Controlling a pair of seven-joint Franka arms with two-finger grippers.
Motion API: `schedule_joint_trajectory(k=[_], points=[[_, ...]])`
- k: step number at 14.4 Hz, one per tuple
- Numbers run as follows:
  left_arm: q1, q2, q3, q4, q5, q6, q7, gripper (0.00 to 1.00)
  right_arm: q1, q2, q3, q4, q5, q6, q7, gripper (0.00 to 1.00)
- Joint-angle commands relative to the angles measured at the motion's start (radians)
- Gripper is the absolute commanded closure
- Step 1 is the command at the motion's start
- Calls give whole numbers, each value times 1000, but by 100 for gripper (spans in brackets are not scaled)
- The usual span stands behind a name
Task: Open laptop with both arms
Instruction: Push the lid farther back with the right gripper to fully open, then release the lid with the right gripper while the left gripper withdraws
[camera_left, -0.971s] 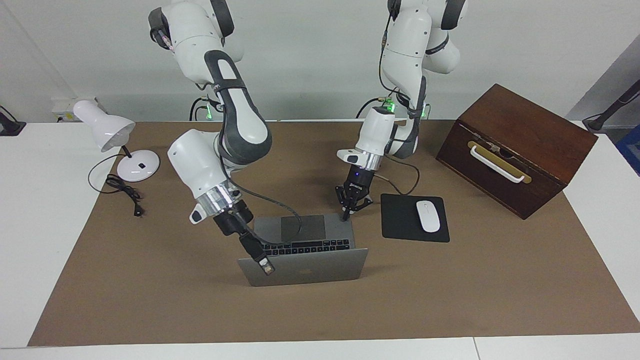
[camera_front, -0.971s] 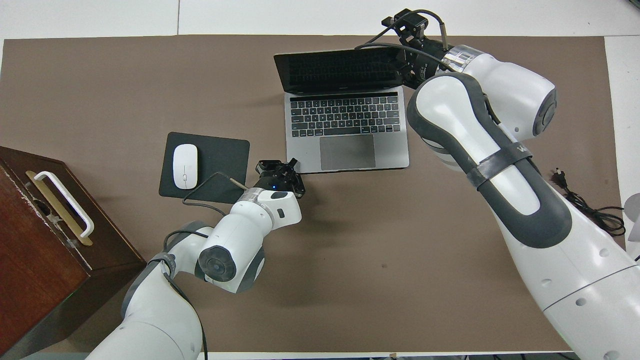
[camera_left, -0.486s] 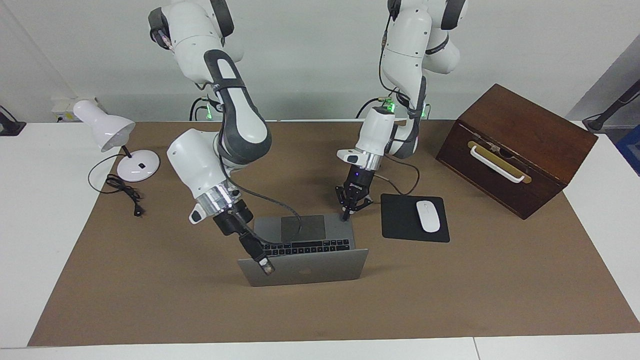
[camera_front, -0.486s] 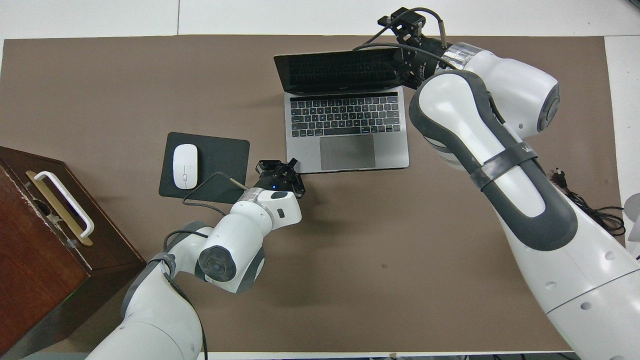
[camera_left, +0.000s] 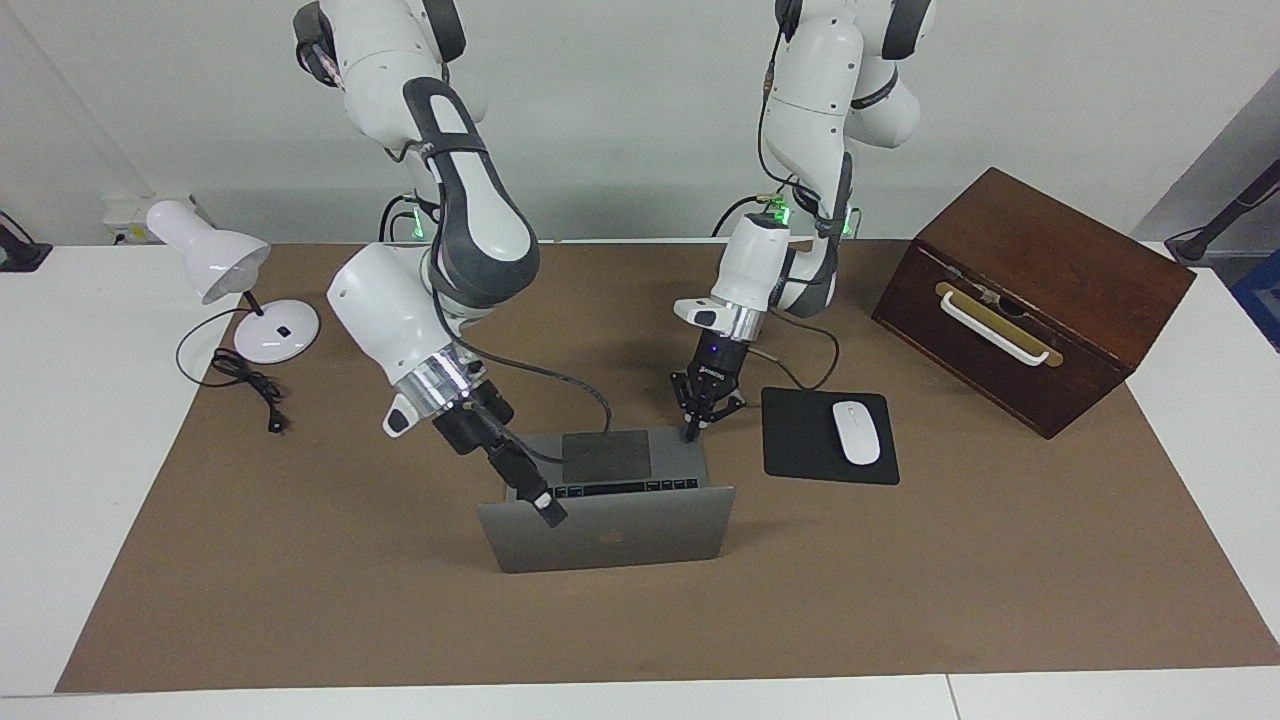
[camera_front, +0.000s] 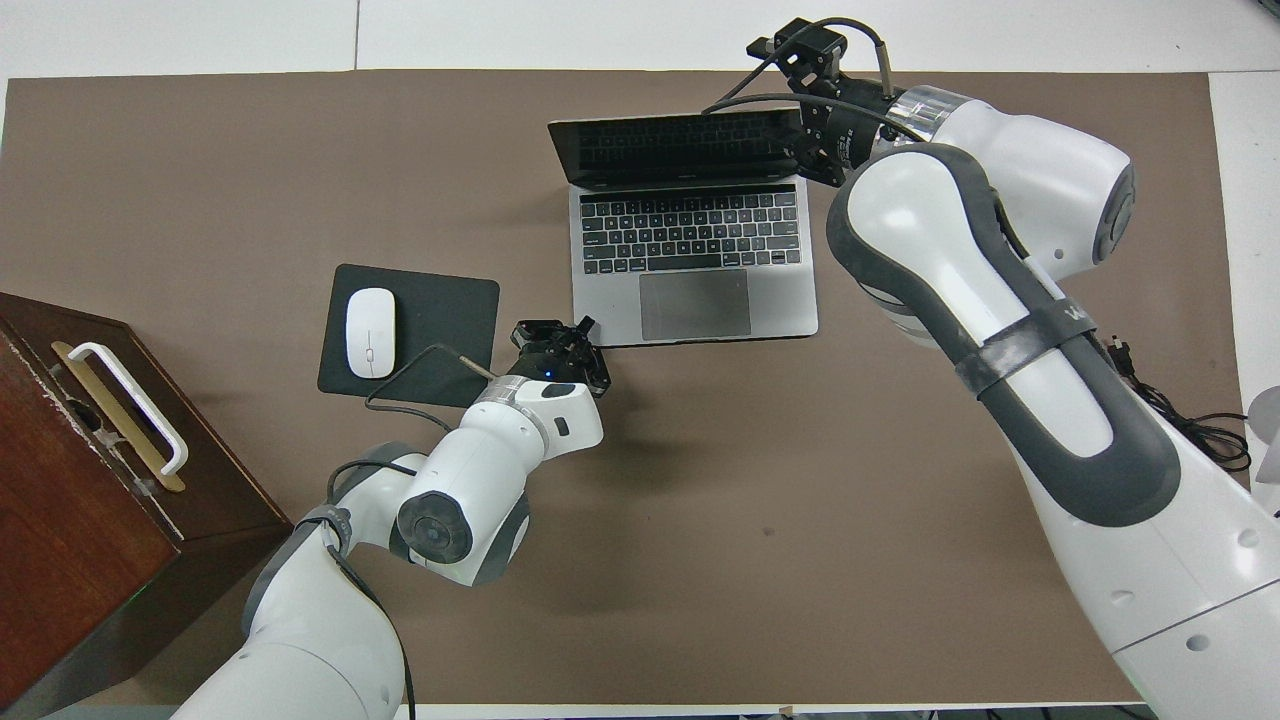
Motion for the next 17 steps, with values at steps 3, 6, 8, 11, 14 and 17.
schedule_joint_trajectory(k=[3, 6, 8, 11, 14, 17], points=[[-1, 57, 5, 25, -1, 6, 16, 100, -3, -63, 10, -88, -39, -32, 21, 0], [-1, 57, 5, 25, -2, 6, 16, 100, -5, -72, 10, -95, -83, -76, 23, 0], [1, 57, 5, 25, -1, 5, 16, 100, -5, -74, 10, -95, -97, -89, 23, 0], [4, 56, 5, 36, -4, 5, 10, 100, -6, -75, 10, -92, -166, -113, 23, 0], [22, 10, 4, 59, -13, -26, -51, 100, -6, -75, 9, -87, -177, -116, 23, 0], [59, -136, 7, 91, -13, -290, -70, 100, -15, -75, 10, -75, -290, -162, 21, 0]])
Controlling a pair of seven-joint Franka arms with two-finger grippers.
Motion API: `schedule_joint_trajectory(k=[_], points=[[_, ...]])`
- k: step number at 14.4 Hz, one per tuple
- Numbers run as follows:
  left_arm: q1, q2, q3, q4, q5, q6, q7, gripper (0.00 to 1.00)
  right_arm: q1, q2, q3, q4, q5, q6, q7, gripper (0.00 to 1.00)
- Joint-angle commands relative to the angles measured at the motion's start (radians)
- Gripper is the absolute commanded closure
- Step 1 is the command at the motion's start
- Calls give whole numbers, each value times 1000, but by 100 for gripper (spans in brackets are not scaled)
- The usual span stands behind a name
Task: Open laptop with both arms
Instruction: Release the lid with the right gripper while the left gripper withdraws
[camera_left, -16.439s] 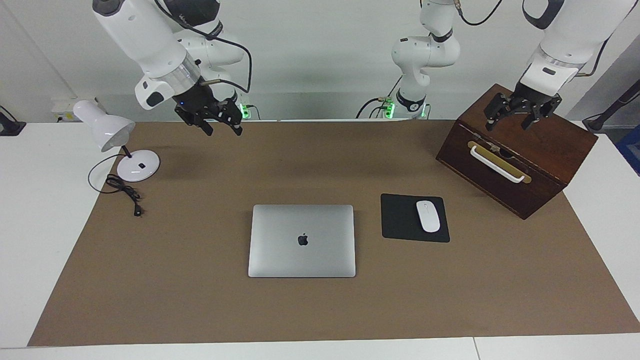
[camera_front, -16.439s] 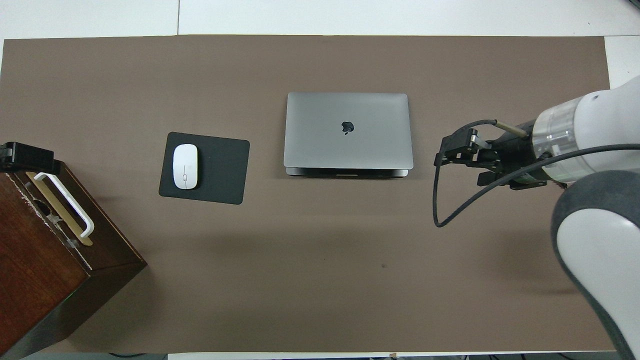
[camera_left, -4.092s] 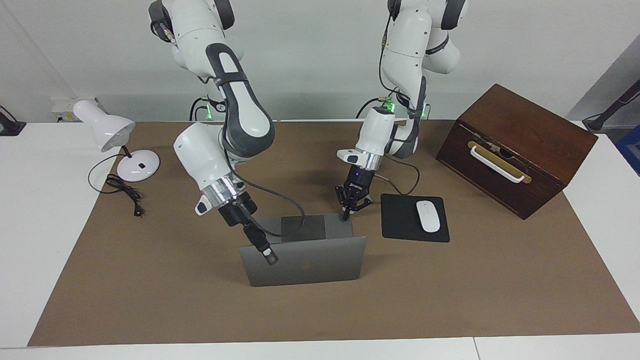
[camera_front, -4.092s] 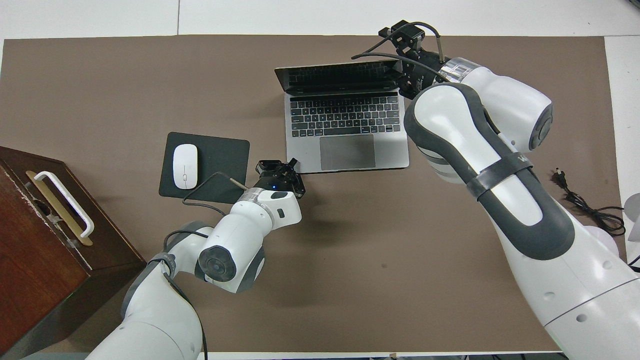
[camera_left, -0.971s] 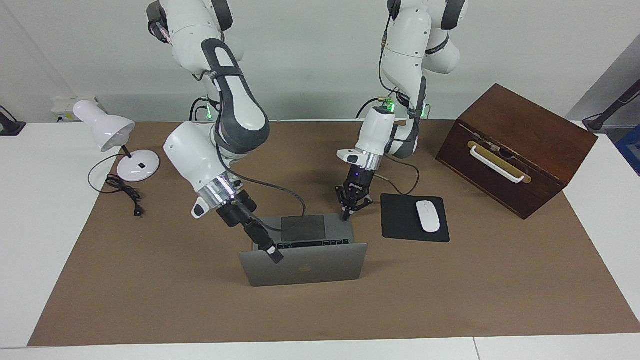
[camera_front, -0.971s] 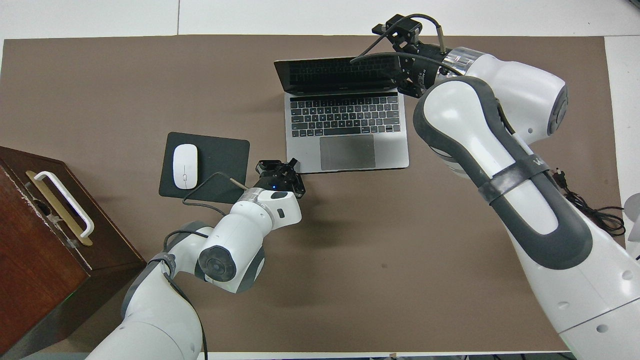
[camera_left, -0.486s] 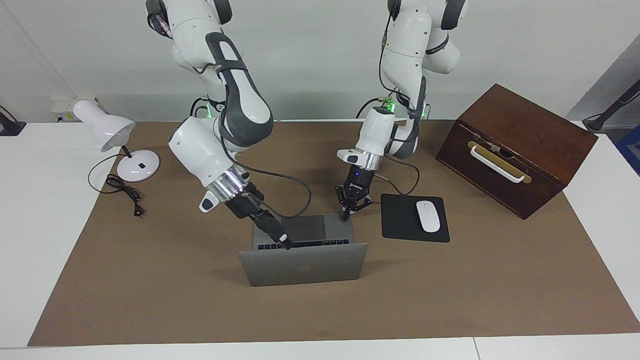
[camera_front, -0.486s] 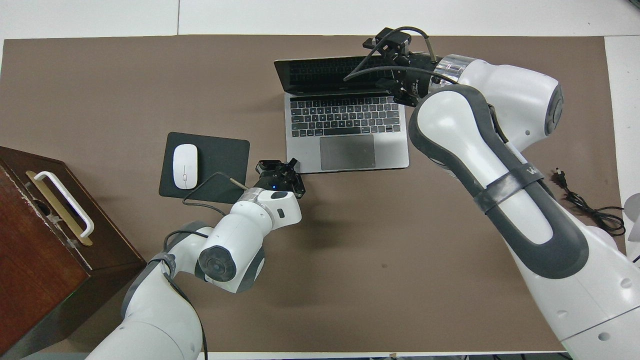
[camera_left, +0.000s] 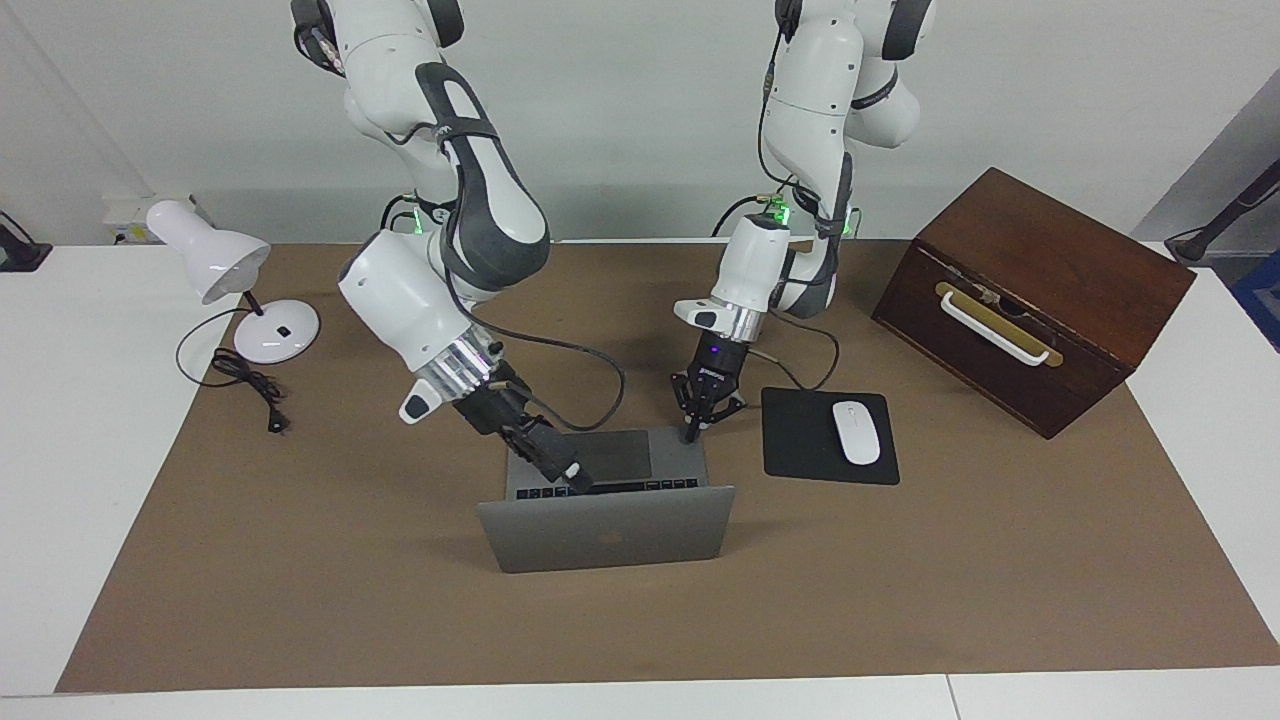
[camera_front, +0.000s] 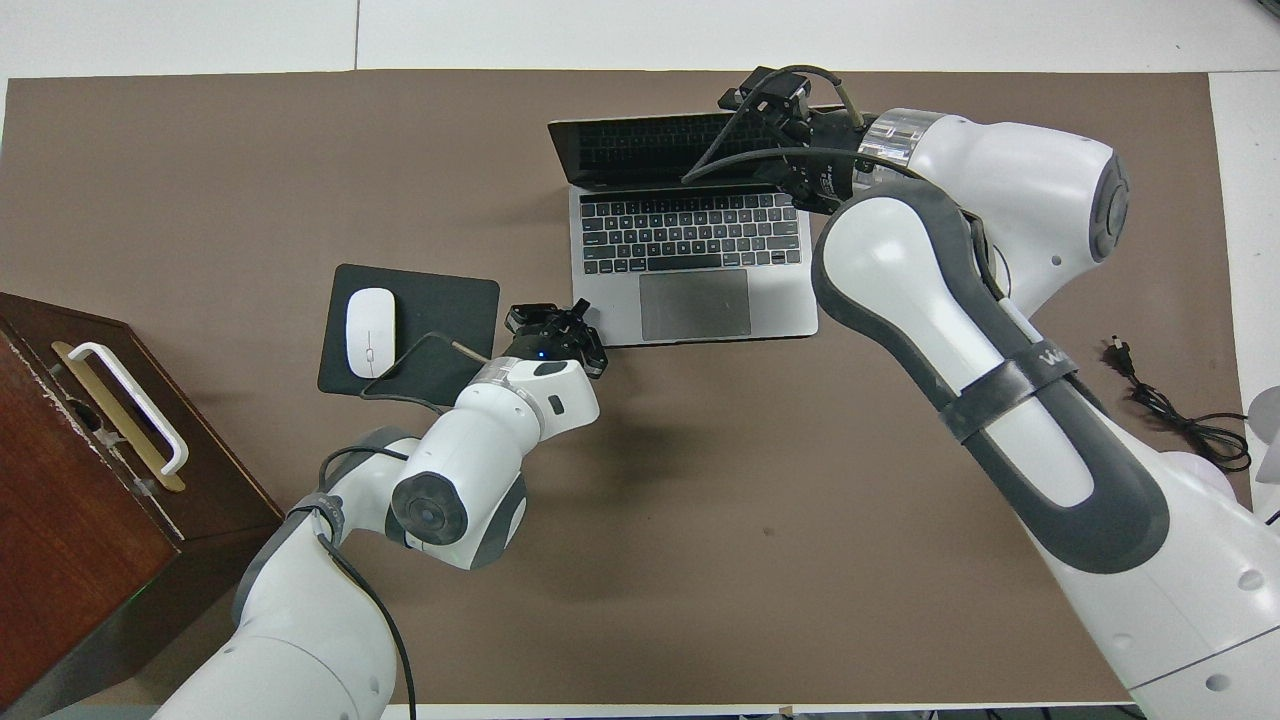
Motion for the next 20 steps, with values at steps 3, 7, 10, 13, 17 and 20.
schedule_joint_trajectory(k=[3, 7, 10, 13, 17, 20], points=[[74, -241, -1, 51, -11, -401, -14, 100, -18, -35, 4, -6, -100, -94, 20, 0], [155, -385, 10, 171, -14, -815, -79, 100, -46, -98, 7, -5, -331, -278, 19, 0], [275, -428, 8, 347, -5, -1199, -80, 100, -69, -144, 6, -6, -391, -398, 13, 0], [379, -474, 8, 445, 75, -1435, -78, 88, -83, -194, 4, -6, -500, -535, 8, 0], [491, -493, 10, 534, 116, -1617, -74, 0, -98, -245, 4, -10, -611, -664, -39, 0], [562, -494, 13, 567, 124, -1700, -74, 0, -118, -276, 2, -20, -652, -736, -128, 0]])
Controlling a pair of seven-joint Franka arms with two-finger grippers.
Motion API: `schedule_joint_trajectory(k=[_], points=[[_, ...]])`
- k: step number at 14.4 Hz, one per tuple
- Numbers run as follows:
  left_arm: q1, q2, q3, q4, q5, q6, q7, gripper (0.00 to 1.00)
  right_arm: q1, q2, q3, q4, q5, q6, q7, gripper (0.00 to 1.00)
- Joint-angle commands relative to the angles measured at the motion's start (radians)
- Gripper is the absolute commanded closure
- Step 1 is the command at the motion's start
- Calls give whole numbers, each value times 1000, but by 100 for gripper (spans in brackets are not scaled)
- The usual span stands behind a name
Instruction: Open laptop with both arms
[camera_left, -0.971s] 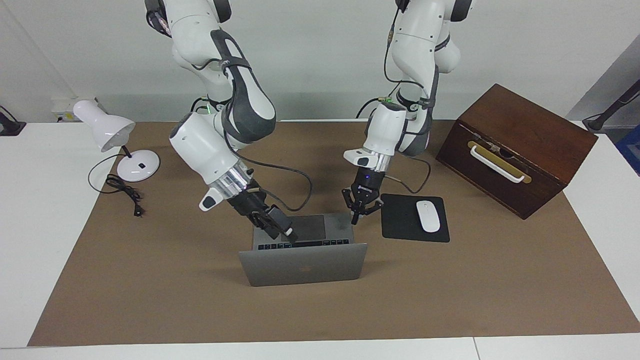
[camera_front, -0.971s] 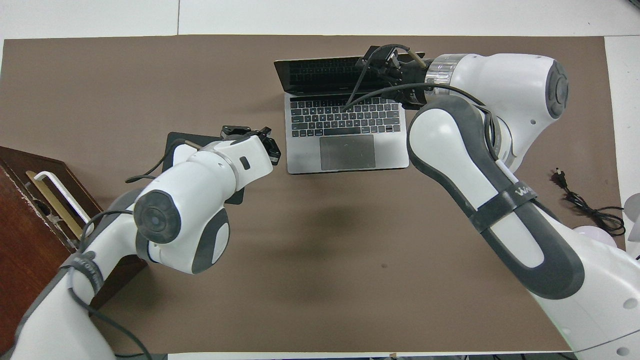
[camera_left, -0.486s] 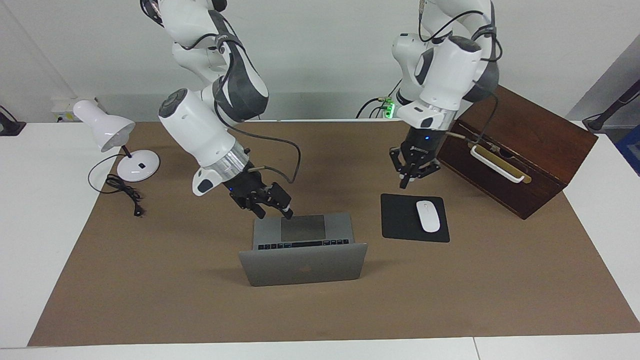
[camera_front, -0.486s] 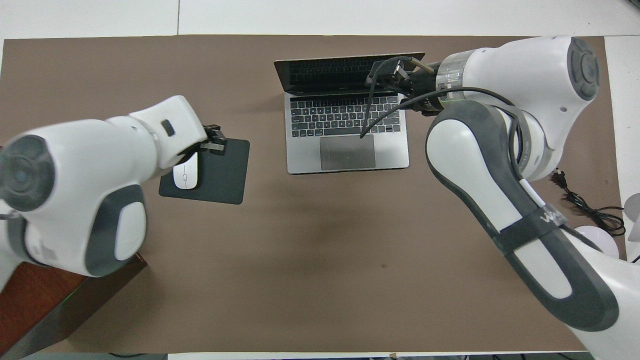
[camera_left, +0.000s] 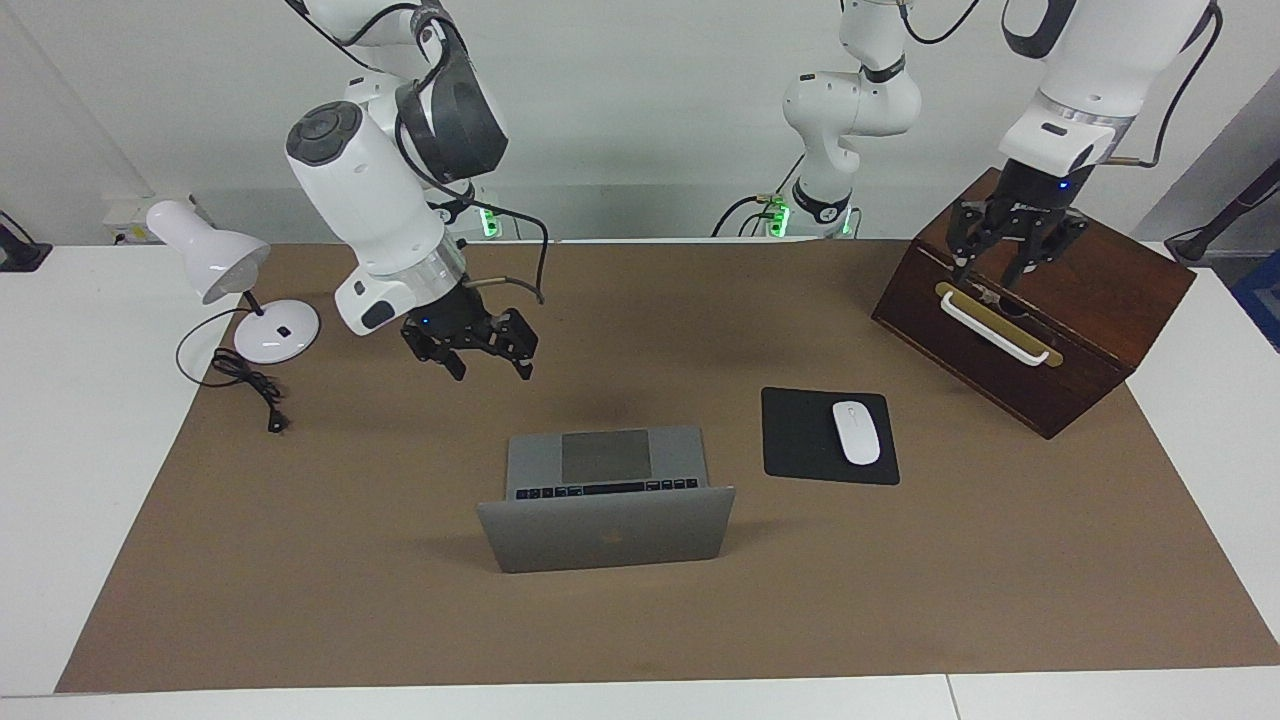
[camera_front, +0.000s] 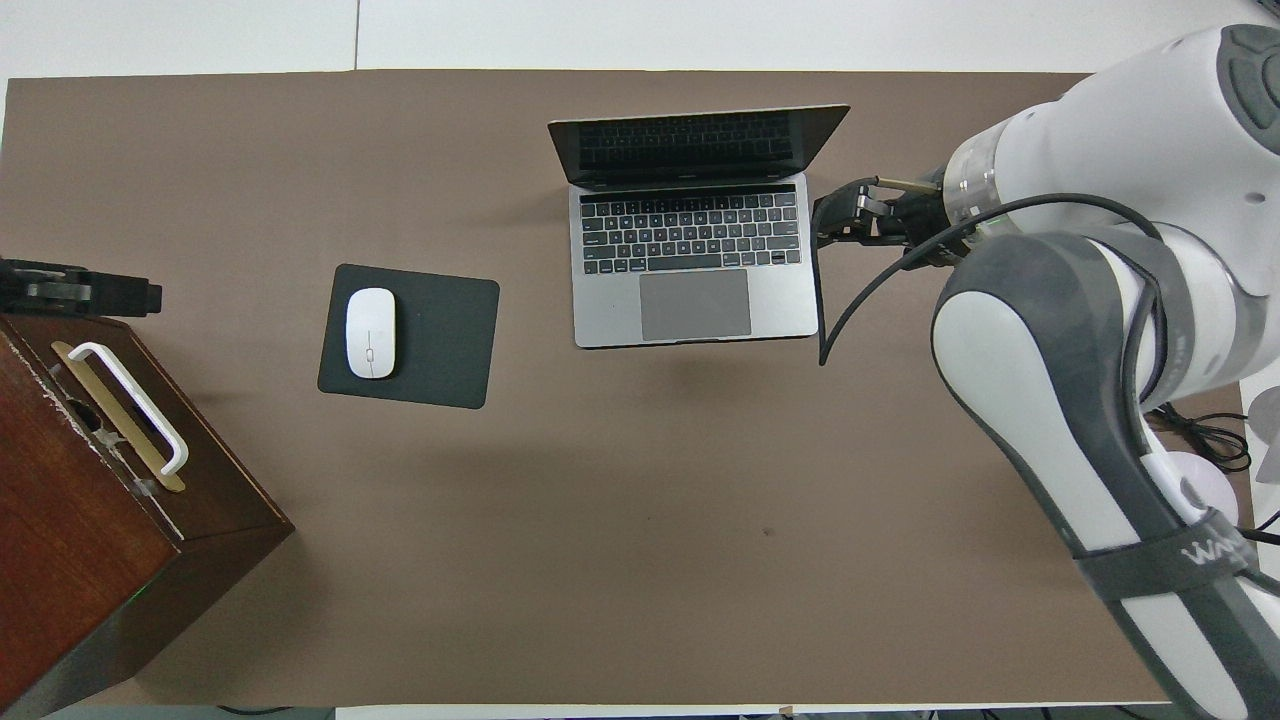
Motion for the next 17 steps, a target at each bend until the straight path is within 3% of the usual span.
schedule_joint_trajectory(k=[1, 6, 10, 17], points=[[70, 1, -9, 31, 21, -88, -6, 0, -29, -45, 9, -28, -48, -60, -78, 0], [113, -45, -11, 43, 21, -143, 5, 0, -52, -91, 9, -33, -113, -158, -137, 0], [106, -48, -20, 40, 24, -143, -5, 0, -83, -156, 13, -108, -128, -158, -201, 0], [110, -66, -32, -4, 28, -173, -3, 0, -83, -159, 11, -113, -148, -155, -189, 0]])
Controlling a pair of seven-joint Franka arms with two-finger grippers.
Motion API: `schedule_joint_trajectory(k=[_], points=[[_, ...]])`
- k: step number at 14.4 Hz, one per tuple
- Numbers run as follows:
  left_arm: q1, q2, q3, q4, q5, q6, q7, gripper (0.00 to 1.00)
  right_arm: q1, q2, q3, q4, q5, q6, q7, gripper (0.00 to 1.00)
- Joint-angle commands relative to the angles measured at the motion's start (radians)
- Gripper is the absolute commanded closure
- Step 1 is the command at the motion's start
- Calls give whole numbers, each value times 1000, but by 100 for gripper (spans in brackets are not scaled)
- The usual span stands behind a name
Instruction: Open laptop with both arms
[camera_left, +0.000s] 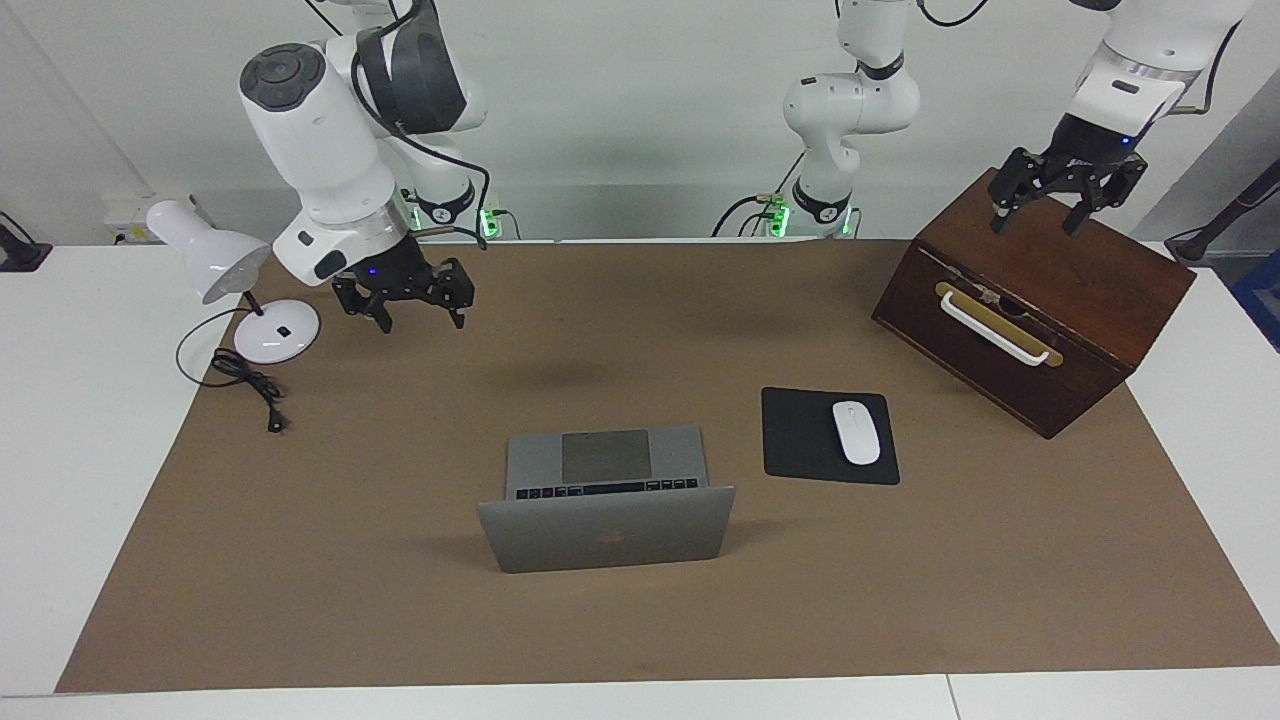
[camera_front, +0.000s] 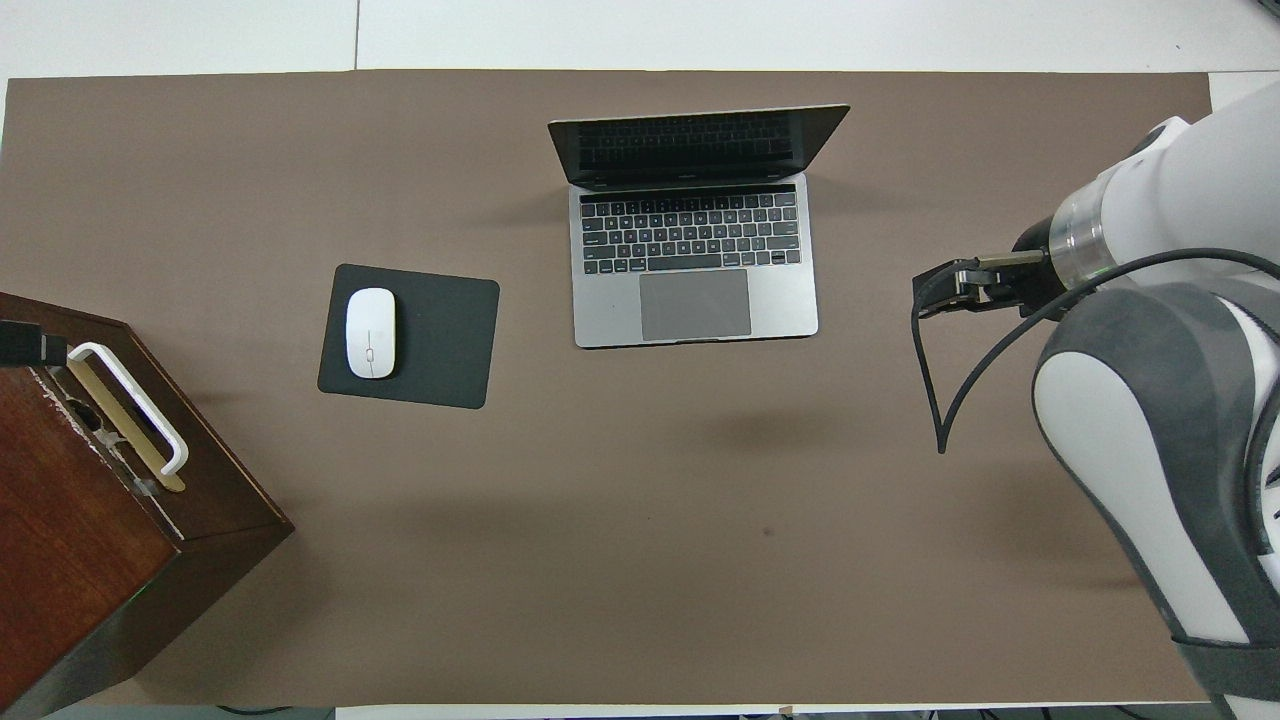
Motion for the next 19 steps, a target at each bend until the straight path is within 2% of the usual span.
schedule_joint_trajectory(k=[1, 4, 15, 19], points=[[3, -11, -20, -28, 22, -23, -3, 0, -15, -22, 11, -24, -18, 10, -9, 0], [-2, 52, -14, -5, 20, -25, -3, 0, -21, -23, 8, -25, -18, 2, -14, 0], [-11, 46, -4, 7, 22, -65, -3, 0, -44, -57, 8, -19, -19, -45, -34, 0], [0, 37, -10, 7, 20, -61, 0, 0, -75, -57, 8, -22, -21, -41, -118, 0]])
